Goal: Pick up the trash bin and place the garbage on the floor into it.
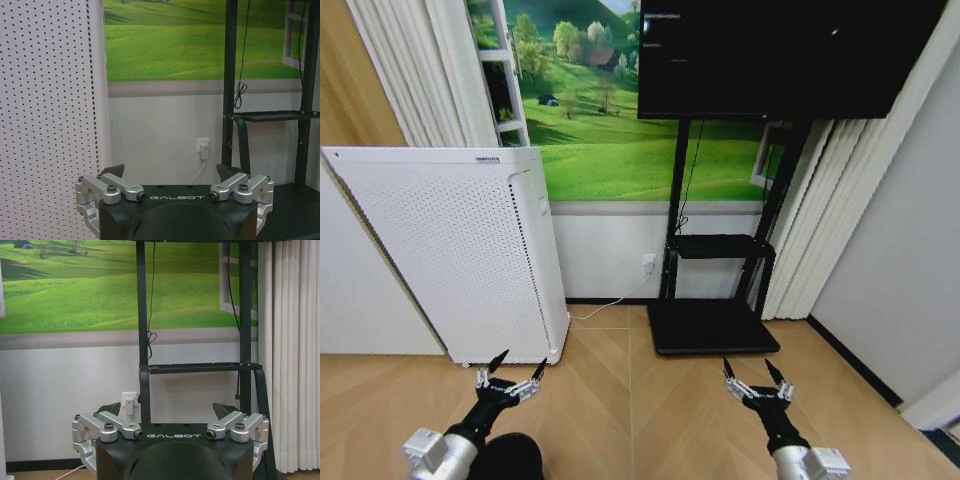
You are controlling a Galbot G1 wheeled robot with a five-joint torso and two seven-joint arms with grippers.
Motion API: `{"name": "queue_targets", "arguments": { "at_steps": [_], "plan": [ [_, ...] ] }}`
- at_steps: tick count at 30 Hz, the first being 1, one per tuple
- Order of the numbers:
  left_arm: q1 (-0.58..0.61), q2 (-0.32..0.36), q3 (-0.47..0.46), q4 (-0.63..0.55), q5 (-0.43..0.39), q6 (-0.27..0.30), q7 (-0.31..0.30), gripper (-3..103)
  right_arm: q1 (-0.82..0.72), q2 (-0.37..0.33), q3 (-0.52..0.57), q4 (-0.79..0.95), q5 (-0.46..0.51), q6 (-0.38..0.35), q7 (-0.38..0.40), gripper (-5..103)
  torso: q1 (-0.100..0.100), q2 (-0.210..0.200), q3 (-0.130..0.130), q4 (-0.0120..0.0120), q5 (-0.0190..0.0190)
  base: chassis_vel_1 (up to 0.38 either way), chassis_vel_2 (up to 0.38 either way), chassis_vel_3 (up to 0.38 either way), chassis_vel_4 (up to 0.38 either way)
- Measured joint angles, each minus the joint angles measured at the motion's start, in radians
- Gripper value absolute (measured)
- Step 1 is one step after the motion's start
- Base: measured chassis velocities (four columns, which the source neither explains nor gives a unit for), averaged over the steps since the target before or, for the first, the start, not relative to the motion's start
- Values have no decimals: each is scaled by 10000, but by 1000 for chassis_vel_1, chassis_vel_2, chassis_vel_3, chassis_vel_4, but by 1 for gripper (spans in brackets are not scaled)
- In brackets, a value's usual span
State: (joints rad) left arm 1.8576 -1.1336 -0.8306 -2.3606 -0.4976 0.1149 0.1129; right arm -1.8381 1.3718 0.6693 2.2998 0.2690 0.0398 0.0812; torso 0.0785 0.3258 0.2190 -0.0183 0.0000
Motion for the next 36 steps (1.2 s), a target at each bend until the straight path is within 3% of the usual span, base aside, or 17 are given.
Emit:
{"name": "queue_targets", "arguments": {
  "at_steps": [36],
  "plan": [
    [0, 0, 0, 0, 1, -1, 0, 100, 0, 0, 0, 0, 0, 0, 0, 100, 538, 1512, 974, 1, 0, 0, 0, 0, 0]
  ]
}}
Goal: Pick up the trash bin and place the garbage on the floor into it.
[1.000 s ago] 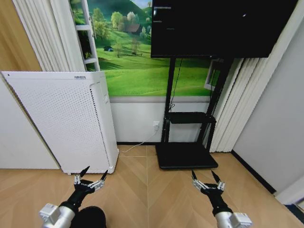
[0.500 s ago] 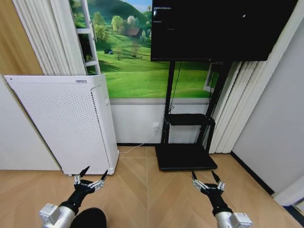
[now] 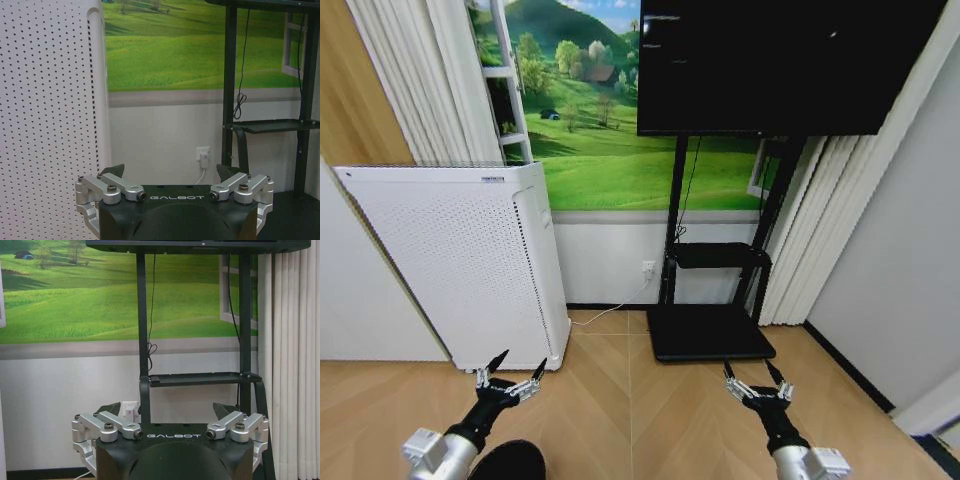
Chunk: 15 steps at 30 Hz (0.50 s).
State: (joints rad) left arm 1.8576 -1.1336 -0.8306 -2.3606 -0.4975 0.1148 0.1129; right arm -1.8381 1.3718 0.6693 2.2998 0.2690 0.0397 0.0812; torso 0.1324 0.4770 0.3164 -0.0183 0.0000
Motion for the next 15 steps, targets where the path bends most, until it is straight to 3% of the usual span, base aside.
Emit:
{"name": "queue_targets", "arguments": {
  "at_steps": [15],
  "plan": [
    [0, 0, 0, -1, 0, 0, 0, 100, 0, 0, 0, 0, 0, 0, 0, 100, 238, 641, 402, 0, 0, 0, 0, 0, 0]
  ]
}}
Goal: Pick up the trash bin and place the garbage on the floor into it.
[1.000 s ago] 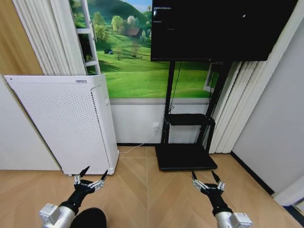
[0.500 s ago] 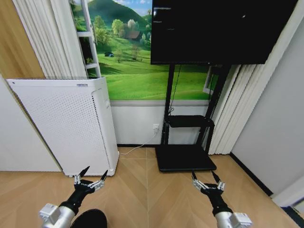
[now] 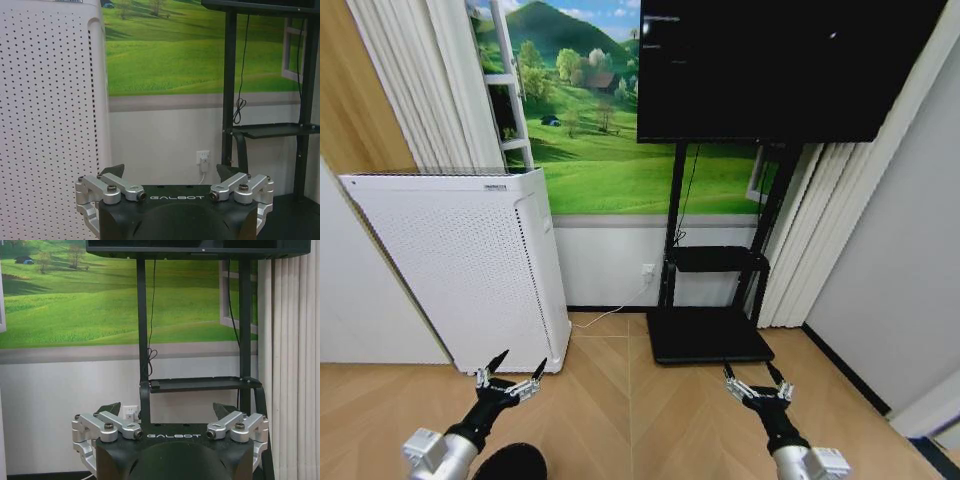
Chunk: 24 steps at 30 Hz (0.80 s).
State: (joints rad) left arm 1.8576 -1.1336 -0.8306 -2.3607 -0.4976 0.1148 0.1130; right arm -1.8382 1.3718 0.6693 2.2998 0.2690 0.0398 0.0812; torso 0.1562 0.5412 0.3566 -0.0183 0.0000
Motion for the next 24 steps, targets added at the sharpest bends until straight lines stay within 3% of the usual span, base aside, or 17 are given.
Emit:
{"name": "queue_targets", "arguments": {
  "at_steps": [24],
  "plan": [
    [0, 0, 0, 0, 0, 0, 0, 100, 0, 0, 0, 0, 0, 0, 0, 100, 402, 1009, 609, 0, 0, 0, 0, 0, 0]
  ]
}}
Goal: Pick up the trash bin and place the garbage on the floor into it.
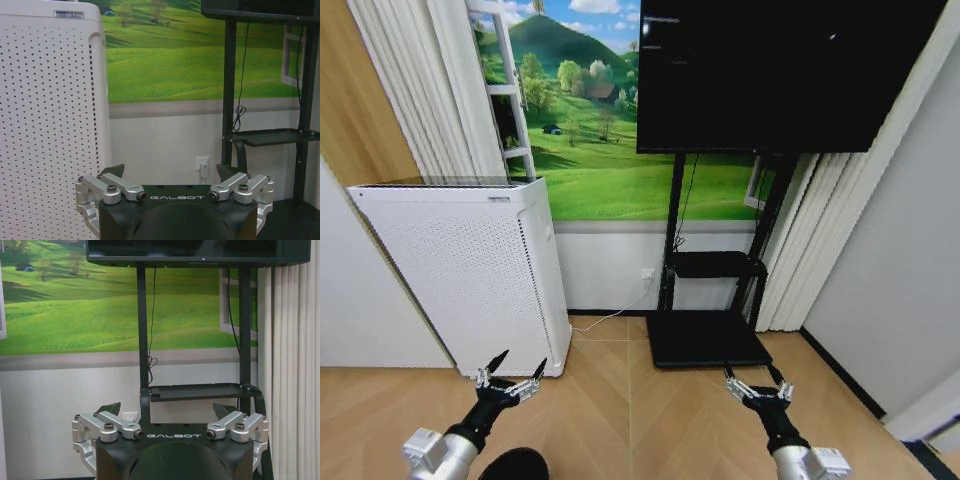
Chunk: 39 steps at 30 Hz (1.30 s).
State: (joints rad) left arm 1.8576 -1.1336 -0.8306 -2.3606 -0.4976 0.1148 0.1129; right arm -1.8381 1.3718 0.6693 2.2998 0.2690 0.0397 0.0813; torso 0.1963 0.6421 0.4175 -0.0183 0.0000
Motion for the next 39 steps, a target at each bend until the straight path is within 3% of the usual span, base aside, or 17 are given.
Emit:
{"name": "queue_targets", "arguments": {
  "at_steps": [6, 21, 39],
  "plan": [
    [0, 0, 0, 0, 0, 0, 0, 100, 0, -1, 0, 0, 0, 0, 0, 100, 89, 224, 136, 0, 0, 0, 0, 0, 0],
    [0, 0, 0, 0, 0, 0, 0, 100, 1, 0, 0, 0, 0, 0, 0, 100, 84, 200, 122, 0, 0, 29, -26, -23, 26],
    [-1, 1, 0, 0, 0, -1, 0, 100, 1, 0, 1, -1, 0, 0, 0, 100, 60, 145, 87, 0, 2, 240, -243, -251, 249]
  ]
}}
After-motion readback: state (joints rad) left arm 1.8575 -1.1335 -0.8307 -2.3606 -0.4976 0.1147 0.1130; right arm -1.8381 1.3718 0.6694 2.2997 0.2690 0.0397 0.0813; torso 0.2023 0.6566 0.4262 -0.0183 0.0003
